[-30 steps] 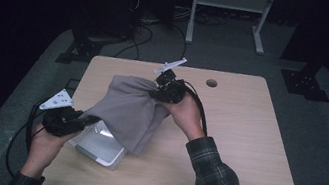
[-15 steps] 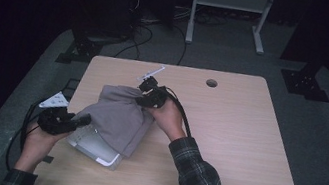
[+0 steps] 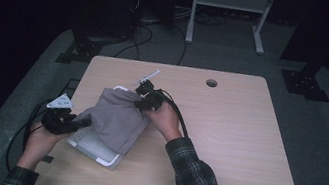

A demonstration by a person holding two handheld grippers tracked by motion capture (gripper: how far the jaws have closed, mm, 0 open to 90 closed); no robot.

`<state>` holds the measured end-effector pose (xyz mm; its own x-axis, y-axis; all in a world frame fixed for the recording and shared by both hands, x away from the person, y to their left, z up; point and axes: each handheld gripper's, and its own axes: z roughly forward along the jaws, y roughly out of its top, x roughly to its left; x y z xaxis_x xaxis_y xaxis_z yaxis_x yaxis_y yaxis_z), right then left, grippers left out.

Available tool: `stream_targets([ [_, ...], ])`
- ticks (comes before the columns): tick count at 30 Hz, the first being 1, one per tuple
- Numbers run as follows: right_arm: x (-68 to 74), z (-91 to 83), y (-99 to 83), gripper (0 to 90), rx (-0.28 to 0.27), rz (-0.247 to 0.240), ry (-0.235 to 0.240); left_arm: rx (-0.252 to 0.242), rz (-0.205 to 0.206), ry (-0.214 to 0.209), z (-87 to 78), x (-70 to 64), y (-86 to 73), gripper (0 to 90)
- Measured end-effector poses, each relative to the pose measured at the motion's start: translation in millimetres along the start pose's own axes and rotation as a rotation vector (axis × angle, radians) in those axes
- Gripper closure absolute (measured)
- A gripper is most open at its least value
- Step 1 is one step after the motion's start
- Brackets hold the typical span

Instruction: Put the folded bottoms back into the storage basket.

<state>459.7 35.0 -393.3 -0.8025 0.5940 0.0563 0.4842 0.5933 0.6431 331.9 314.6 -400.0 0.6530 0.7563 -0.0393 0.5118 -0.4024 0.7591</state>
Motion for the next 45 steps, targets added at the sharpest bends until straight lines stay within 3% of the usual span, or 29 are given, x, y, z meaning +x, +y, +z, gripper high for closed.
stream_targets([
  [3,-0.1,2.4,-0.4,77.3,0.005,0.005,0.004,0.011,0.014,0.011,0.9,0.6,-0.8,73.7],
  [9,-2.0,3.0,-1.0,64.5,-0.005,0.026,0.035,0.007,0.031,0.030,-1.6,0.9,-1.0,63.1],
  [17,-3.0,-5.1,-1.1,63.6,-0.033,0.017,0.043,-0.035,0.040,0.044,-8.9,-0.5,3.4,58.7],
  [20,-3.2,-11.0,-3.5,74.6,-0.053,0.008,0.041,-0.048,0.026,0.048,-10.5,1.3,4.3,64.2],
  [22,-3.5,-16.2,-6.4,85.1,-0.063,0.000,0.039,-0.055,-0.002,0.056,-12.3,3.4,5.4,75.0],
  [27,-10.6,-28.7,-14.7,89.3,-0.087,-0.004,0.018,-0.050,-0.005,0.107,-16.2,7.3,7.9,90.0],
  [36,-27.4,-34.8,-36.5,89.7,-0.061,0.018,-0.011,-0.012,-0.033,0.137,-5.2,21.0,-1.0,90.0],
  [45,-32.0,-33.8,-49.6,89.8,-0.065,0.021,-0.024,0.014,-0.054,0.138,0.5,26.8,-8.2,90.0],
])
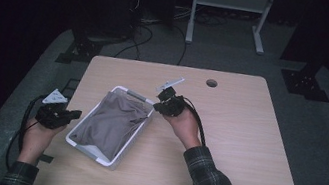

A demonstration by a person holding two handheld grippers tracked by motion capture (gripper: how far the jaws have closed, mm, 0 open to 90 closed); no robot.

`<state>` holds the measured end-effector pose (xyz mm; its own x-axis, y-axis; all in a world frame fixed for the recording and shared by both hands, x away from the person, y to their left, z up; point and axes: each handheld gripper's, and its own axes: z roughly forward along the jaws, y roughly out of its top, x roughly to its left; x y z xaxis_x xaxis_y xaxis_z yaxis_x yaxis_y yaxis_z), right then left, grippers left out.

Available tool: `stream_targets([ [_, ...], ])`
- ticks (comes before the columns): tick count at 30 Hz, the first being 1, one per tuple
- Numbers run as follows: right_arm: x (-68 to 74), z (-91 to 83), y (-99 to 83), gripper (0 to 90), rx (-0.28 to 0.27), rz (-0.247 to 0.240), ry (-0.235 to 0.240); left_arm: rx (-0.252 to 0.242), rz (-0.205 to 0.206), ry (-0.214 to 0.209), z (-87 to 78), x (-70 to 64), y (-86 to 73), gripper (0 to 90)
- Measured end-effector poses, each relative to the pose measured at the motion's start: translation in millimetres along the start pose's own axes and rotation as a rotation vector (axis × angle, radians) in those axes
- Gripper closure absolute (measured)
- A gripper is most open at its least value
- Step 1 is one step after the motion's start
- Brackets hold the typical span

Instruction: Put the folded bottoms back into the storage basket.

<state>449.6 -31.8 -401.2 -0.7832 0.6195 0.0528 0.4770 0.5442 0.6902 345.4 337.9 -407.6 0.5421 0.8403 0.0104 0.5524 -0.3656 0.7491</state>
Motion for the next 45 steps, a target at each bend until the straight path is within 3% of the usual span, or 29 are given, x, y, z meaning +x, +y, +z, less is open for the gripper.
stream_targets([
  [11,-4.1,1.9,-7.0,89.9,0.011,0.011,0.000,0.029,0.008,-0.025,8.2,-5.4,-0.7,90.0],
  [19,-6.1,5.6,-9.9,89.9,0.036,0.021,-0.006,0.022,-0.009,-0.041,10.0,-7.5,-1.2,90.0],
  [34,-5.4,9.2,-11.5,89.9,0.043,0.015,-0.007,0.022,0.025,-0.082,16.4,-24.3,7.3,90.0],
  [45,-1.2,12.9,-11.7,89.9,0.045,0.000,0.020,0.027,0.046,-0.097,21.1,-33.0,11.6,90.0],
])
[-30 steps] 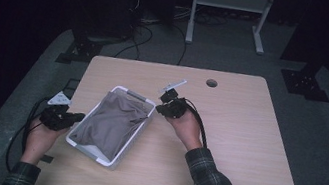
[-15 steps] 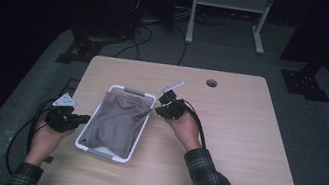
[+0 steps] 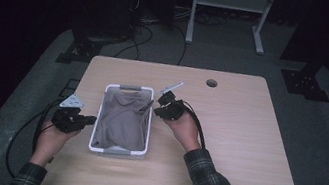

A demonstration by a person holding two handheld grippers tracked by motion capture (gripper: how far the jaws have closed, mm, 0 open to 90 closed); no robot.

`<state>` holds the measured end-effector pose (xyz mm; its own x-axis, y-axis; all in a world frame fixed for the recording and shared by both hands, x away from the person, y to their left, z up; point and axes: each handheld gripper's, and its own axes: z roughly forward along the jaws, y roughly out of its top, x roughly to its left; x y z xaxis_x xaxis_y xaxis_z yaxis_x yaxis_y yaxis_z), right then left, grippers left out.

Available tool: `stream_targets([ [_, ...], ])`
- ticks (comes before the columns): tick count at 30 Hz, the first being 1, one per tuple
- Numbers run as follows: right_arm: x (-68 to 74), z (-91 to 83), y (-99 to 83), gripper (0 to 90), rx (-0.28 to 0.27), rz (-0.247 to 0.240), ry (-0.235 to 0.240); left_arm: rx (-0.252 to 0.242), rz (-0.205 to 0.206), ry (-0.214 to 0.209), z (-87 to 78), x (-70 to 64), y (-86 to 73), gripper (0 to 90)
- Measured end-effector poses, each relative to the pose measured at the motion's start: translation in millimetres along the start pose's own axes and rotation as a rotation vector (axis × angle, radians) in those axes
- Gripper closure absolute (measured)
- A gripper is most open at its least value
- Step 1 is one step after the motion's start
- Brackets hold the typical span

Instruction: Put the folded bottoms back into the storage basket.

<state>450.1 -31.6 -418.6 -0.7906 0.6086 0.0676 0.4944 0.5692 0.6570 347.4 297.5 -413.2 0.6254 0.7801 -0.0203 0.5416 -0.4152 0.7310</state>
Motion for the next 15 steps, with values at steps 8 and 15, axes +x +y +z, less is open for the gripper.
stream_targets([
  [8,6.8,2.6,-0.7,89.9,0.005,-0.025,0.023,0.002,-0.005,0.007,0.8,0.9,-0.6,89.3],
  [15,9.5,2.2,-5.4,89.9,0.010,-0.032,0.038,0.009,-0.003,0.034,4.6,3.2,2.1,88.7],
])
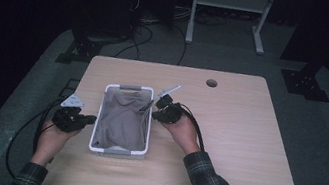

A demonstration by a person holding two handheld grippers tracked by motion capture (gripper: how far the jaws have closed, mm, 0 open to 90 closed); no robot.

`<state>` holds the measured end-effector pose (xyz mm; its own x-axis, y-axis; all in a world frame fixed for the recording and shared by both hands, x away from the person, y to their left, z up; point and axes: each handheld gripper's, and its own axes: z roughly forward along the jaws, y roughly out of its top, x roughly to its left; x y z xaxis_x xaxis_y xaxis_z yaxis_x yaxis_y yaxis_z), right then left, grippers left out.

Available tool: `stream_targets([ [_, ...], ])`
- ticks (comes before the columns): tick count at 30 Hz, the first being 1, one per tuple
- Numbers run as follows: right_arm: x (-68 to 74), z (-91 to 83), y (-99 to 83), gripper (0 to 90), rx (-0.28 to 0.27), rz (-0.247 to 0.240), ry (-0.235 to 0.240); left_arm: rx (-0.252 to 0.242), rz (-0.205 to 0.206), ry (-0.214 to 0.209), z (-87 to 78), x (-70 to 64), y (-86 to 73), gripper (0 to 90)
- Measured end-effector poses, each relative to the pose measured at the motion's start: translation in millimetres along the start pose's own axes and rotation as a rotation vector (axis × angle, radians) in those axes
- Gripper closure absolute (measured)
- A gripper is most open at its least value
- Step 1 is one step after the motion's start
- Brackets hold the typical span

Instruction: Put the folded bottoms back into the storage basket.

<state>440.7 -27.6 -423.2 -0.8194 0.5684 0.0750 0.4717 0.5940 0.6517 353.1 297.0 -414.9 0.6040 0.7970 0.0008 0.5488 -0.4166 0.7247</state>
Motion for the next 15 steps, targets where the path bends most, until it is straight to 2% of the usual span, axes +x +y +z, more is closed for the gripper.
stream_targets([
  [3,5.3,-3.3,-5.7,89.9,0.015,-0.016,-0.001,-0.007,-0.008,0.018,4.2,7.8,6.2,88.4],
  [7,12.3,-13.3,-17.9,89.9,0.013,-0.037,0.011,-0.007,-0.007,0.033,13.0,10.5,15.8,88.6],
  [9,15.0,-16.4,-22.5,89.9,0.009,-0.039,0.033,-0.006,0.003,0.055,15.8,10.7,20.5,88.8],
  [15,28.8,-22.1,-31.2,89.9,0.003,-0.075,0.106,-0.018,-0.009,0.058,17.8,12.5,26.0,88.9],
])
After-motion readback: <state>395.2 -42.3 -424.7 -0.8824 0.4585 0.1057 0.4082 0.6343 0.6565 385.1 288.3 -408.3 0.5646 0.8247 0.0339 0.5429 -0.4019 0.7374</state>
